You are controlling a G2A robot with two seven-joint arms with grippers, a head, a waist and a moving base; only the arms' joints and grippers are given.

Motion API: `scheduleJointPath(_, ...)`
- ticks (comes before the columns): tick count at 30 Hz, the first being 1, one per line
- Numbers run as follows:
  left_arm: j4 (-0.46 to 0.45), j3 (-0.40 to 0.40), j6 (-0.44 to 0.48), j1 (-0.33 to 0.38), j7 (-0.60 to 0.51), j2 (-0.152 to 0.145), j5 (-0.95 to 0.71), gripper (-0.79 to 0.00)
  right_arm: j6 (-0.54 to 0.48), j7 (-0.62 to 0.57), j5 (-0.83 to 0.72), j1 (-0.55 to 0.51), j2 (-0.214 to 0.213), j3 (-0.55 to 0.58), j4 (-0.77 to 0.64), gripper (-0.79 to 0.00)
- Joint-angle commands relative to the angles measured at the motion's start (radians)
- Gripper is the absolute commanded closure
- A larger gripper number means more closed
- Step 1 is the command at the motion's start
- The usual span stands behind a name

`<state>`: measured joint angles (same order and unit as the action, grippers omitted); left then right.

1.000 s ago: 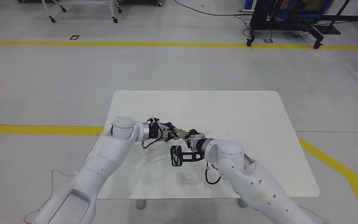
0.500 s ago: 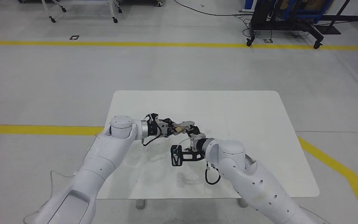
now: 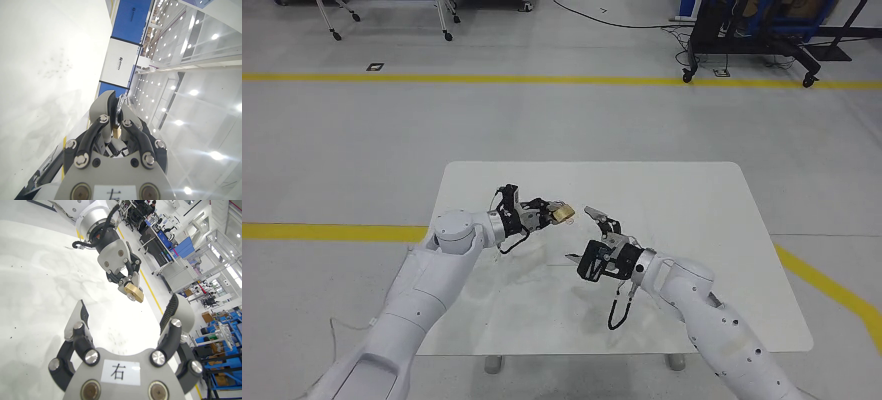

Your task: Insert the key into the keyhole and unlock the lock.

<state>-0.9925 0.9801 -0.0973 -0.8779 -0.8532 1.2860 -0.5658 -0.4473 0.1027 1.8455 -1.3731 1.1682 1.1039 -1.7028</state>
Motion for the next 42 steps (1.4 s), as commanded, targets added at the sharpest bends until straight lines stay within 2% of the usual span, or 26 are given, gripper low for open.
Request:
scheduleJointPath(1,-0.018,0.009,0.016,-0.016,0.016,-0.002,-0.003,0.000,0.064,-0.053,0.042,0.006,0.005,-0.019,0.011,-0.369)
scheduleJointPath(9,-0.056,0.025,0.025,-0.042,0.037,-0.008,0.032,0.000,0.227,-0.111,0.112,-0.002,0.020,-0.064,0.002,-0.336)
scheduleJointPath(11,-0.062,0.027,0.021,-0.045,0.036,-0.008,0.034,0.000,0.253,-0.119,0.140,-0.009,0.021,-0.073,-0.005,-0.299)
scheduleJointPath(20,-0.069,0.026,0.001,-0.047,0.025,-0.008,0.054,0.000,0.246,-0.142,0.170,0.000,0.028,-0.096,-0.015,-0.302)
scheduleJointPath(21,-0.069,0.025,0.000,-0.047,0.025,-0.008,0.056,0.000,0.246,-0.142,0.173,-0.001,0.028,-0.098,-0.018,-0.289)
scheduleJointPath(23,-0.069,0.023,-0.005,-0.046,0.022,-0.008,0.058,0.000,0.248,-0.147,0.184,-0.003,0.029,-0.101,-0.022,-0.203)
scheduleJointPath(25,-0.067,0.022,-0.011,-0.044,0.019,-0.007,0.060,0.000,0.248,-0.147,0.191,-0.005,0.030,-0.104,-0.025,-0.154)
scheduleJointPath(30,-0.064,0.020,-0.016,-0.041,0.018,-0.005,0.066,0.000,0.236,-0.158,0.189,-0.002,0.033,-0.109,-0.019,-0.139)
scheduleJointPath(33,-0.065,0.021,-0.010,-0.042,0.019,-0.005,0.070,0.000,0.231,-0.156,0.176,0.002,0.035,-0.109,-0.014,-0.095)
scheduleJointPath(35,-0.068,0.024,0.001,-0.044,0.022,-0.005,0.071,0.000,0.225,-0.157,0.155,0.002,0.036,-0.105,-0.008,0.000)
scheduleJointPath(42,-0.094,0.034,0.081,-0.059,0.039,-0.007,0.101,0.000,0.190,-0.099,0.022,0.001,0.039,-0.071,0.022,0.000)
